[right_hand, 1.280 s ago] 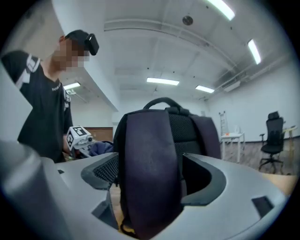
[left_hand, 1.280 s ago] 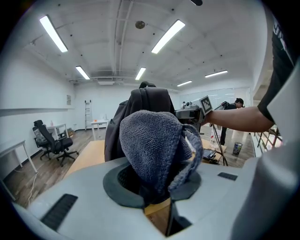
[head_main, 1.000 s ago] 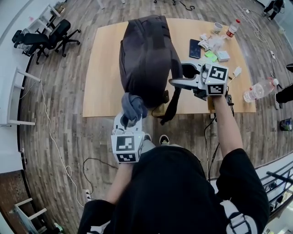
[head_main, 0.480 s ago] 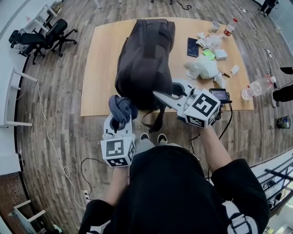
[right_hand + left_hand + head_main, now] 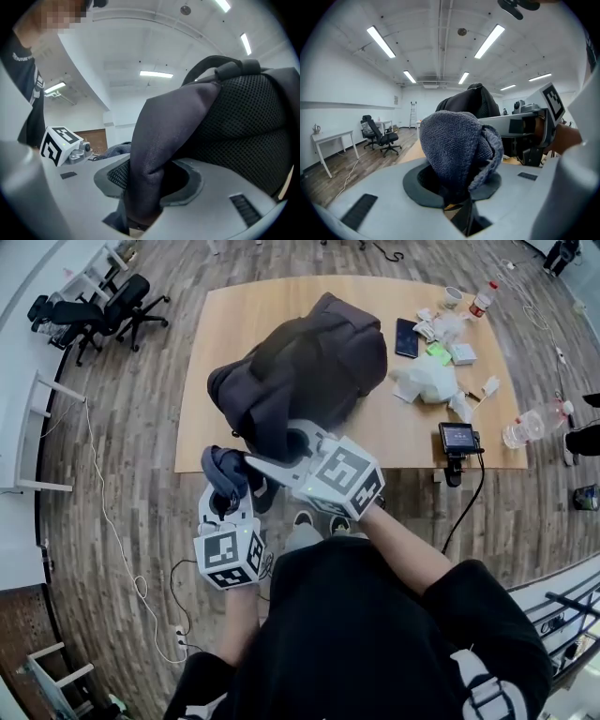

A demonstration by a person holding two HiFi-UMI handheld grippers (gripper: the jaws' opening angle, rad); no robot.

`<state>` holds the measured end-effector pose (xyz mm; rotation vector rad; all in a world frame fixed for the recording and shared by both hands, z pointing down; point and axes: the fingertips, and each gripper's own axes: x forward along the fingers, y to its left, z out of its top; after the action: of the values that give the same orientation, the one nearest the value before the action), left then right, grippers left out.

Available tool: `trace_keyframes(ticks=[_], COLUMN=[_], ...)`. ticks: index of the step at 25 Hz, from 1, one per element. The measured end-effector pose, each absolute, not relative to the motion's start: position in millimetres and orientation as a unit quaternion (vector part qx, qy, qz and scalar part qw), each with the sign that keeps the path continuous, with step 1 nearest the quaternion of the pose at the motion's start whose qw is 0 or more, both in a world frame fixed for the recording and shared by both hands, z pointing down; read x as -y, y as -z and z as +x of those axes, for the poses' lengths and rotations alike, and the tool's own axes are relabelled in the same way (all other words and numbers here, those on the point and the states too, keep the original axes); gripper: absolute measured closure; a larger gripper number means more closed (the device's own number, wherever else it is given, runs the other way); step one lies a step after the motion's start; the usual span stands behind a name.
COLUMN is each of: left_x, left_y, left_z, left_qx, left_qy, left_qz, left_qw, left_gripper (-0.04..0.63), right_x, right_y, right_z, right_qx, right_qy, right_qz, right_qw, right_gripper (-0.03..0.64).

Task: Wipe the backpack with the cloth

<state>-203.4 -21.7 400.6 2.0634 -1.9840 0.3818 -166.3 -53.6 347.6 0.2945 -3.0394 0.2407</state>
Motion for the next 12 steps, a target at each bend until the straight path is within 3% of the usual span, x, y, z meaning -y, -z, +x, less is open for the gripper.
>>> trace_keyframes(ticks=[6,12], left_x=[32.1,45.7], left_y=[-400.0,-401.9], left_z=[-194.1,-172.7], left_qx=[0.669,0.652], left_qy=[-0.130,-0.132], left_qz=[0.721,0.736], left_qw=[0.128,0.125], left_gripper=[0.495,0.495], right_x=[46.5,123.7], right_y=[-360.8,-298.9], right_z=[-97.2,35.6], right_qx=[0.994,0.963], right_qy=[-0.041,0.023], right_qz=[0.080,0.265], right_qw=[0.067,-0.030], right_gripper=[0.354,0.354])
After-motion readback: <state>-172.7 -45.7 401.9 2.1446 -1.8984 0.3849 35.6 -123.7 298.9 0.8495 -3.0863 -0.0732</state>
